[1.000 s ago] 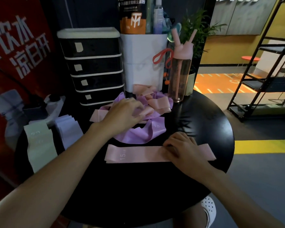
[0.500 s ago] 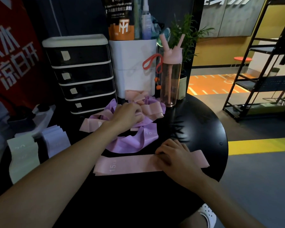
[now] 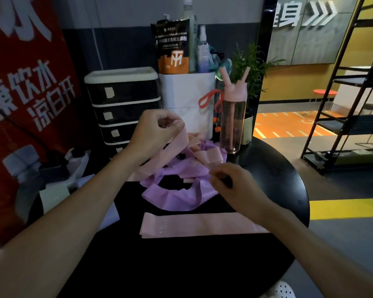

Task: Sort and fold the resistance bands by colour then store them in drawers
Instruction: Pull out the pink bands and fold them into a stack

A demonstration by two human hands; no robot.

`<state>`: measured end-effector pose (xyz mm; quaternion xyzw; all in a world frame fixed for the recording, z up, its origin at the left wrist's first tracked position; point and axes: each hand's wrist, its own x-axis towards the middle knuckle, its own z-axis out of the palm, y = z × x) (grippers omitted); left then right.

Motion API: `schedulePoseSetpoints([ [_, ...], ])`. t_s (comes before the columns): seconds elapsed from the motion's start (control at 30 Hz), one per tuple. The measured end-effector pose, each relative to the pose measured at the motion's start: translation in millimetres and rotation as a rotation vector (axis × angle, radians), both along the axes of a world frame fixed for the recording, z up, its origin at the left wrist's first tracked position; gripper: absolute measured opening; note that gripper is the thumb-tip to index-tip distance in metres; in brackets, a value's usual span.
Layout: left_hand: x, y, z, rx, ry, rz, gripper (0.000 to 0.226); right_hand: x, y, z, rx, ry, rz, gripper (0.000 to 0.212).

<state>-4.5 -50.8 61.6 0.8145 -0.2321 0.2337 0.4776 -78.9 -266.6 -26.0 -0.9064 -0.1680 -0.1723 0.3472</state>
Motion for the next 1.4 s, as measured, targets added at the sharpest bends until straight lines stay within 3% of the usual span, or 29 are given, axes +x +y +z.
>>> schedulePoseSetpoints([
  [0.27,-21.8,9.9,36.1,-0.086,-0.047,-0.091,0.009,21.6,47.7,92.8,0.532,0.139,0.172,0.032],
  [0.4,-27.2,16.5,44.9,-0.111,-0.052,-0.085,0.008,26.0,58.5,101.3,0.532,0.031,0.164,0.004],
  [0.5,-30.5,22.2,46.6,-0.109,0.014,-0.084,0.003,30.6,59.1,101.4,0.563,0.044,0.134,0.015],
  [0.73,-32.2,29.6,44.6,-0.104,0.162,-0.19,0.017,33.6,51.2,102.1,0.748,0.153,0.17,0.015],
  [0.93,-31.2,28.3,44.6,0.002,0.017,-0.053,0.018,35.1,46.1,101.9,0.748,0.147,0.17,0.017],
  [1.17,-30.2,20.1,42.2,-0.005,-0.144,0.034,0.014,30.2,47.9,104.4,0.724,0.13,0.195,0.025],
  [1.4,-36.5,17.2,43.3,-0.058,-0.113,-0.095,0.011,31.3,49.9,107.0,0.741,0.133,0.181,0.019],
])
